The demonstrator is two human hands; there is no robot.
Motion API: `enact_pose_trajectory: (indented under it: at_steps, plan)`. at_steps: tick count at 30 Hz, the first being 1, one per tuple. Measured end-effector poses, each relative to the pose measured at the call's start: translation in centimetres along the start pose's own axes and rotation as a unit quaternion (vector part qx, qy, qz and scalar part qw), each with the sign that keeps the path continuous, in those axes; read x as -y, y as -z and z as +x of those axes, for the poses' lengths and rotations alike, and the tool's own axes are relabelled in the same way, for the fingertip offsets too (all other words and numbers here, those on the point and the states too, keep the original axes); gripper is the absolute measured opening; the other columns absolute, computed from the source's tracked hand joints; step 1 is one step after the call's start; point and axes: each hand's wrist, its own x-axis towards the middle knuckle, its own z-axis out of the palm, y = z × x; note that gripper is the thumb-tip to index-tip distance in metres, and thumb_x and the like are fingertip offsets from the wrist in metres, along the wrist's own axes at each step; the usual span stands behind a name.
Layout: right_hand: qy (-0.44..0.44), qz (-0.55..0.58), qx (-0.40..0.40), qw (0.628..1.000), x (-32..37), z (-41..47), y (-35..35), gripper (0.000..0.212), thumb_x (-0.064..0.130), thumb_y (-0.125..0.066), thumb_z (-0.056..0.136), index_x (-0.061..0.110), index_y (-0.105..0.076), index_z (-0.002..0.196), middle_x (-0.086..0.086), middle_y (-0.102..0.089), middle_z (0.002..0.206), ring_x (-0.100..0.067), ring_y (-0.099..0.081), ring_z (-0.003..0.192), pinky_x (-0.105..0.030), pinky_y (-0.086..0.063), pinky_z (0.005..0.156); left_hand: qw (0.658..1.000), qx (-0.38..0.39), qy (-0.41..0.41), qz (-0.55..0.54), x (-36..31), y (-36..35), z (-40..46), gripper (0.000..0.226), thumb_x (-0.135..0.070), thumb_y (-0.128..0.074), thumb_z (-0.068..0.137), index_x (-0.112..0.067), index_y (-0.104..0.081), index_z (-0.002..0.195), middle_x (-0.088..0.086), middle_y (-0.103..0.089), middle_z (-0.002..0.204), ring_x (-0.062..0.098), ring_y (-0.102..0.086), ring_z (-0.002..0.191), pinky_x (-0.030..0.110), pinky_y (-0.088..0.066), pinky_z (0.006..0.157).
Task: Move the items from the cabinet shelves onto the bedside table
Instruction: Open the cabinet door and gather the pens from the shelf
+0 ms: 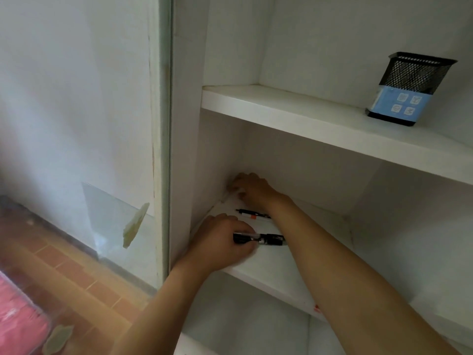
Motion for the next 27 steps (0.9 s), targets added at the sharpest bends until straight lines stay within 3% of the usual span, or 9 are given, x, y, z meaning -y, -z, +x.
enact_pose_trajectory:
  at_steps: [3, 6, 9, 12, 16, 18, 21, 27]
  plan:
    - [-0.011, -0.054, 0.007, 0.998, 0.1, -0.6, 0.7, 0.036, 0.019, -0.046, 0.109, 0.02, -0.06, 0.143, -0.006, -0.046, 0.154, -0.031, -0.043, 0.135, -0.045, -0.037, 0.113, 1.0, 0.008, -0.008, -0.014, 0.0, 0.2, -0.2, 0.021, -0.053, -0.072, 0.085, -0.04, -0.08, 0.1, -0.019, -0.071, 0.085, 0.002, -0.061, 0.086, 0.033, -0.054, 0.078]
    - [-0.058, -0.064, 0.026, 0.996, -0.4, -1.6, 1.3, 0.033, 0.019, -0.049, 0.107, 0.013, -0.062, 0.136, -0.01, -0.054, 0.146, -0.03, -0.051, 0.129, -0.045, -0.042, 0.111, 0.999, 0.011, -0.007, -0.034, 0.1, 0.4, -0.3, 0.017, -0.049, -0.075, 0.086, -0.04, -0.079, 0.1, -0.02, -0.071, 0.084, 0.001, -0.062, 0.085, 0.03, -0.054, 0.076]
    - [-0.093, 0.0, 0.018, 0.996, -1.2, -3.6, 2.0, 0.024, 0.015, -0.057, 0.1, 0.01, -0.074, 0.116, -0.009, -0.068, 0.129, -0.026, -0.064, 0.112, -0.041, -0.053, 0.102, 0.999, 0.014, 0.005, -0.038, 0.1, 0.5, -0.2, 0.018, -0.048, -0.077, 0.085, -0.043, -0.079, 0.102, -0.019, -0.069, 0.085, -0.001, -0.063, 0.084, 0.022, -0.053, 0.074]
    - [-0.101, 0.073, 0.009, 0.992, -1.6, -6.2, 2.4, 0.024, 0.019, -0.064, 0.101, 0.013, -0.077, 0.12, -0.002, -0.069, 0.127, -0.022, -0.065, 0.112, -0.029, -0.053, 0.097, 0.999, 0.014, 0.0, -0.043, 0.0, 0.5, -0.2, 0.017, -0.039, -0.081, 0.085, -0.04, -0.08, 0.102, -0.024, -0.069, 0.087, -0.003, -0.064, 0.089, 0.016, -0.051, 0.074]
    - [-0.111, 0.154, -0.03, 0.981, -1.9, -9.1, 2.0, 0.02, 0.022, -0.065, 0.101, 0.015, -0.08, 0.112, 0.0, -0.074, 0.119, -0.011, -0.064, 0.096, -0.014, -0.044, 0.069, 0.998, 0.021, 0.002, -0.063, -0.1, 0.3, -0.1, 0.018, -0.038, -0.083, 0.083, -0.04, -0.079, 0.1, -0.023, -0.073, 0.093, -0.004, -0.067, 0.089, 0.022, -0.056, 0.079]
    - [-0.115, 0.166, -0.042, 0.978, -2.0, -10.3, 1.6, 0.021, 0.026, -0.064, 0.1, 0.015, -0.079, 0.11, -0.002, -0.075, 0.113, -0.015, -0.067, 0.097, -0.018, -0.05, 0.076, 0.996, 0.017, 0.008, -0.082, -0.1, 0.3, -0.2, 0.018, -0.034, -0.085, 0.082, -0.039, -0.08, 0.098, -0.023, -0.074, 0.094, -0.005, -0.068, 0.089, 0.02, -0.056, 0.081]
    - [-0.12, 0.151, -0.056, 0.98, -2.0, -12.1, 1.3, 0.023, 0.035, -0.067, 0.097, 0.017, -0.077, 0.108, -0.002, -0.071, 0.111, -0.019, -0.067, 0.102, -0.034, -0.055, 0.093, 0.994, 0.023, 0.017, -0.104, -0.1, 0.2, -0.1, 0.018, -0.026, -0.085, 0.083, -0.036, -0.081, 0.098, -0.028, -0.072, 0.096, -0.006, -0.068, 0.091, 0.015, -0.052, 0.082]
    - [-0.122, 0.117, -0.055, 0.984, -1.8, -13.4, 1.3, 0.024, 0.023, -0.07, 0.098, 0.017, -0.076, 0.12, -0.002, -0.068, 0.122, -0.017, -0.062, 0.106, -0.026, -0.045, 0.085, 0.993, 0.031, 0.011, -0.113, 0.0, 0.2, -0.1, 0.017, -0.027, -0.085, 0.083, -0.036, -0.081, 0.097, -0.02, -0.074, 0.093, 0.001, -0.07, 0.088, 0.026, -0.056, 0.081]
